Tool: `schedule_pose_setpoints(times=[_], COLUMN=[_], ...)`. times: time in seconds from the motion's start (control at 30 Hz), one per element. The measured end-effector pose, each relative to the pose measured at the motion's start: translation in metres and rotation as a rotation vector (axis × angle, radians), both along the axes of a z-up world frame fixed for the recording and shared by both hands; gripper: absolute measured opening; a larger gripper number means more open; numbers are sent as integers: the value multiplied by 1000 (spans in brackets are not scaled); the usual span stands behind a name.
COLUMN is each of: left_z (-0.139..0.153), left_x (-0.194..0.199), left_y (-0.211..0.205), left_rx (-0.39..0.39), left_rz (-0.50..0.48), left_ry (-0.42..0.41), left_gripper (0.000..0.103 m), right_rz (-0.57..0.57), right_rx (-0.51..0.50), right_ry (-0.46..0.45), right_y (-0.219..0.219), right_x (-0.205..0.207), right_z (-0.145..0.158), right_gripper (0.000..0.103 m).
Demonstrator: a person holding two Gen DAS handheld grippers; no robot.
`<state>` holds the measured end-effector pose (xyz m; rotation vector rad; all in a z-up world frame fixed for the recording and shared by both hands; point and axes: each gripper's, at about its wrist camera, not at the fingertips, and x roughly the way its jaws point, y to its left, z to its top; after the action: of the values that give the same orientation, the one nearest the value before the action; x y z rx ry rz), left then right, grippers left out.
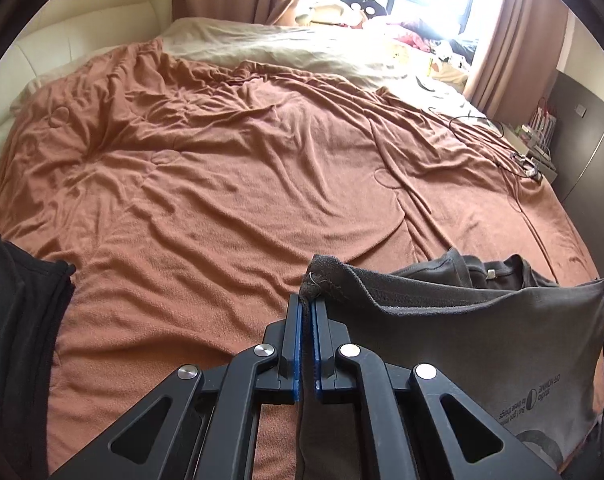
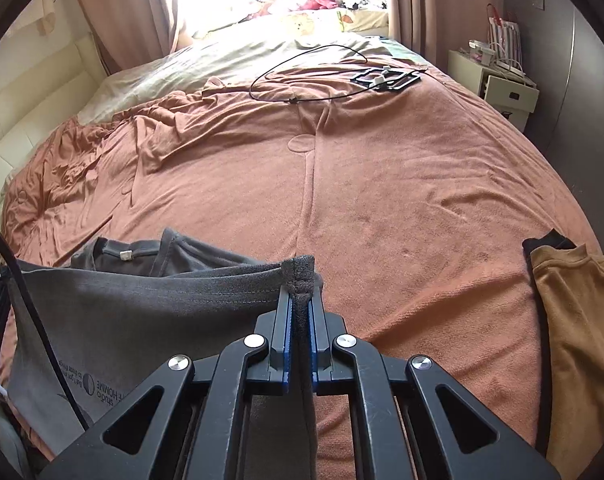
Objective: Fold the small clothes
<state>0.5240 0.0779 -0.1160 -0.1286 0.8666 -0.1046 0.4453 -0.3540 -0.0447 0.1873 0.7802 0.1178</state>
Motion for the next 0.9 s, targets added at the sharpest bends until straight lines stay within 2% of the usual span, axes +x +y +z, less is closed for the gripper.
schedule_pose_setpoints(times=[0.2, 0.37, 0.57, 0.9], left_z=[24, 21, -8, -75], left_x=[14, 39, 75, 114], left_y=[1, -4, -13, -21], left_rx=[7, 23, 57, 121], left_rz=[22, 25, 37, 55], left_ry=[-40, -16, 50, 195], left_gripper=[4, 4, 4, 4], right_rz=[-22, -32, -45, -47], right_rx=[-14, -3, -29, -78], right_ry=[-38, -26, 28, 154], right_y=[-2, -4, -2, 15], right_x=[0, 21, 66, 135], right_z=[19, 21, 6, -47], right_gripper=[3, 3, 3, 3])
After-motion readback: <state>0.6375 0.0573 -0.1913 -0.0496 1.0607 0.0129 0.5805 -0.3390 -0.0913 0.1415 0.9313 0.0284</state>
